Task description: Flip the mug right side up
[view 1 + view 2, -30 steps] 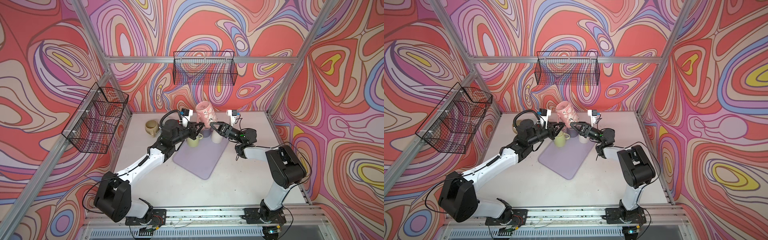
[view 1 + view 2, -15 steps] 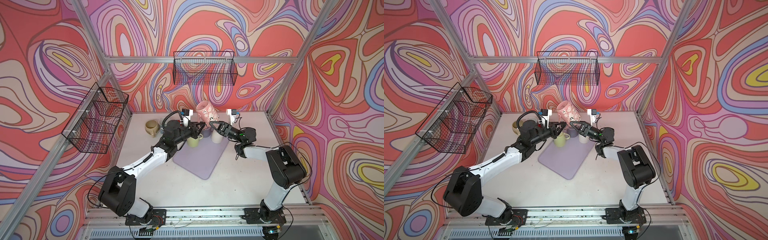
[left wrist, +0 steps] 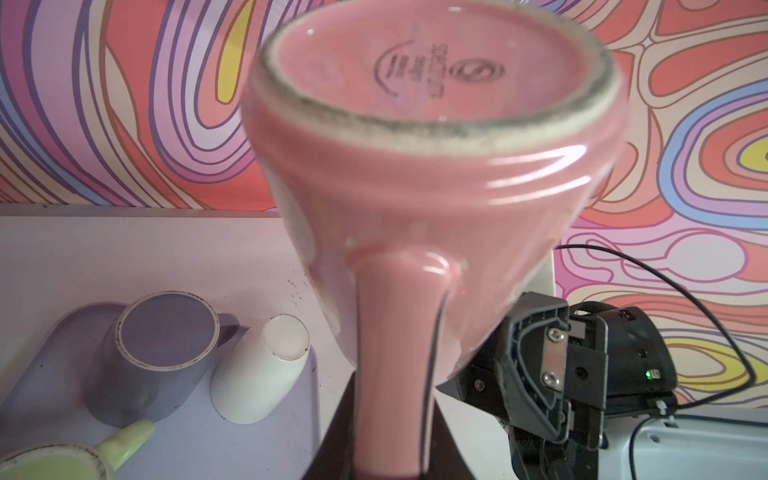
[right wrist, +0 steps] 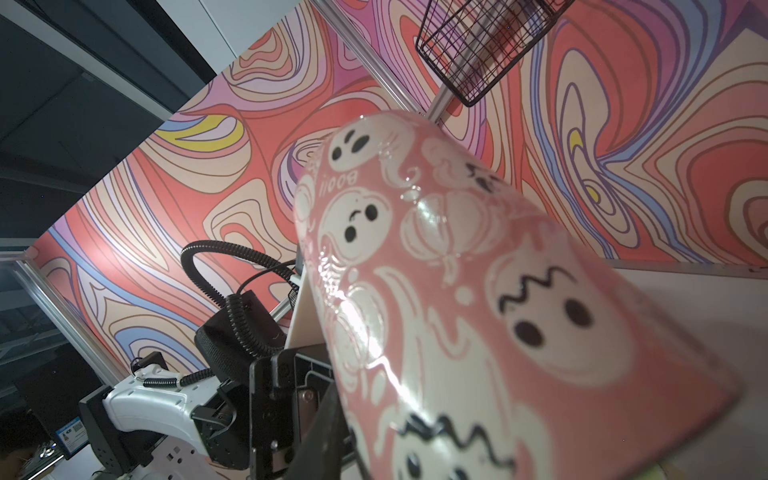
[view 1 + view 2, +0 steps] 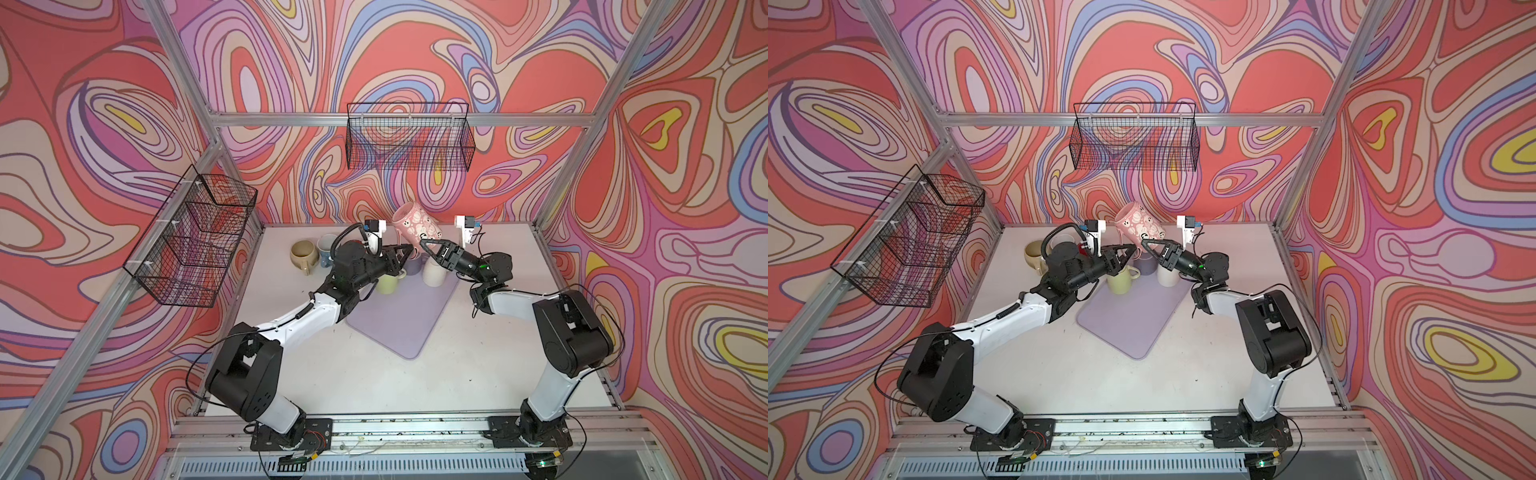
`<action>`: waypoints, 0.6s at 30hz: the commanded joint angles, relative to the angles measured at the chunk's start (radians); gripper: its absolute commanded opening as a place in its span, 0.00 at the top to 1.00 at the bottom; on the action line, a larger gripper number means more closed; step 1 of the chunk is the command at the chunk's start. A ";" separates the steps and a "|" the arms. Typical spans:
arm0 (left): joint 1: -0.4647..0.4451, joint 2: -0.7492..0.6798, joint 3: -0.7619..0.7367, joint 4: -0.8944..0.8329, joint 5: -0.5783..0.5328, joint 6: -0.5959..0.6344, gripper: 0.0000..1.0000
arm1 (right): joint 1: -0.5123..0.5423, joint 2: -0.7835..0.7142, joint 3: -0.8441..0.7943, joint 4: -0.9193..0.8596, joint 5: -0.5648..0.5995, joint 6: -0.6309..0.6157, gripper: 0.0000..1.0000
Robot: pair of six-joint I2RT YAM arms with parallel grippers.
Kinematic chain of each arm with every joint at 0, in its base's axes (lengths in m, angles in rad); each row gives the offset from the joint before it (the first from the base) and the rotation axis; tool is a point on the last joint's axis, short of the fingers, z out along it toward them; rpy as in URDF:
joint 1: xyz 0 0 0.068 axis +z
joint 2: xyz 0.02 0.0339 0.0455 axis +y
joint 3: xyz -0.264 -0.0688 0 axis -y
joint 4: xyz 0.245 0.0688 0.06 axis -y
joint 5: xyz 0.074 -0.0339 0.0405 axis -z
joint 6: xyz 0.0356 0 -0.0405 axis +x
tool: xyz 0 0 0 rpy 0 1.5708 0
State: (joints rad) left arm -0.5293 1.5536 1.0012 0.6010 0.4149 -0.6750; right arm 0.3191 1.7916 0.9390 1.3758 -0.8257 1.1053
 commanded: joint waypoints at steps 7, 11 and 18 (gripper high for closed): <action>-0.031 0.083 -0.027 -0.049 -0.080 -0.021 0.87 | 0.028 -0.026 0.104 0.115 -0.034 0.043 0.89; -0.031 0.105 -0.023 -0.070 -0.075 -0.031 0.84 | 0.029 0.013 0.119 0.116 -0.031 0.059 0.96; -0.031 0.109 -0.042 -0.091 -0.095 -0.013 0.80 | 0.029 0.056 0.114 0.114 -0.030 0.094 1.00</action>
State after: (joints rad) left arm -0.5358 1.6119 0.9974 0.6086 0.3470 -0.8154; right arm 0.3069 1.8610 1.0004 1.3819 -0.8665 1.1015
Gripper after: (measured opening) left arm 0.204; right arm 0.157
